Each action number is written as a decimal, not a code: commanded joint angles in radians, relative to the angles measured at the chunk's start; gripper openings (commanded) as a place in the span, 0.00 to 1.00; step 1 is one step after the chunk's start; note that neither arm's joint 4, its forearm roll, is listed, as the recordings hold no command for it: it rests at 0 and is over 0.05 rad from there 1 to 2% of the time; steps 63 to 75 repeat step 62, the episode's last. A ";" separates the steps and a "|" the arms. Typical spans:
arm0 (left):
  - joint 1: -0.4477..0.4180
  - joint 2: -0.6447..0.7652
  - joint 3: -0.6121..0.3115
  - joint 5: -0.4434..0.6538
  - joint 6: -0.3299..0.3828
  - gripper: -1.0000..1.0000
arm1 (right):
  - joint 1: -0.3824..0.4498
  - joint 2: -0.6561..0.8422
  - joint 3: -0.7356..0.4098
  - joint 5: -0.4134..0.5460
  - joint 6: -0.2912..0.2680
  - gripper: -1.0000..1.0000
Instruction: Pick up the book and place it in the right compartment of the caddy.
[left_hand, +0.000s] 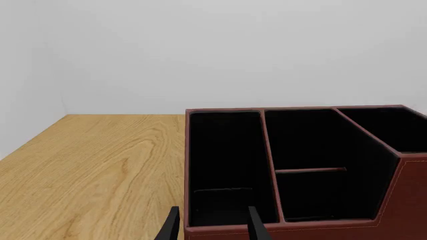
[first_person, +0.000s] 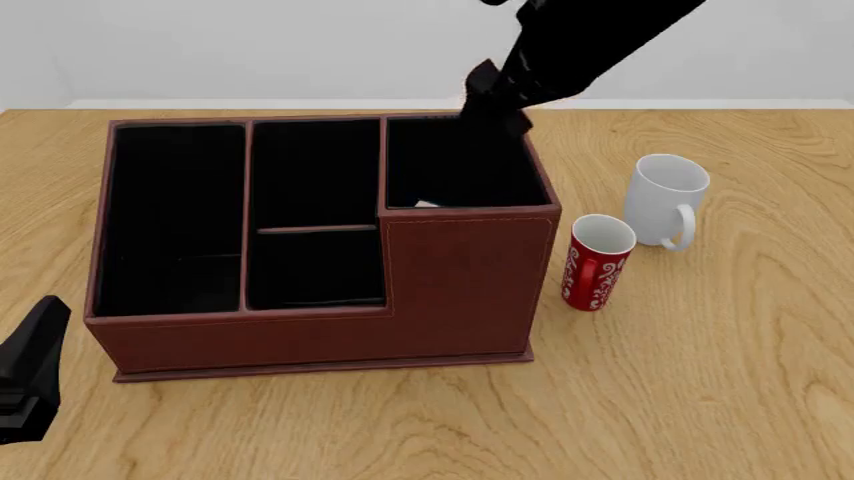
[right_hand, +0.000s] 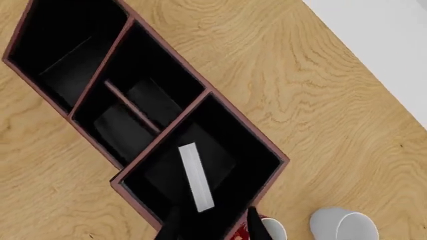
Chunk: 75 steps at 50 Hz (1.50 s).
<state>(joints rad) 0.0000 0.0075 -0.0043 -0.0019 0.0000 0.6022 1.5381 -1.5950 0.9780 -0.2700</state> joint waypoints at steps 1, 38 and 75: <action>0.000 0.000 0.000 0.000 0.000 1.00 | -0.008 -0.153 0.174 -0.146 0.019 1.00; 0.000 0.000 0.000 0.000 0.000 1.00 | -0.229 -0.663 0.946 -0.996 -0.118 1.00; 0.000 0.000 0.000 0.000 0.000 1.00 | -0.466 -0.502 1.397 -1.725 -0.037 1.00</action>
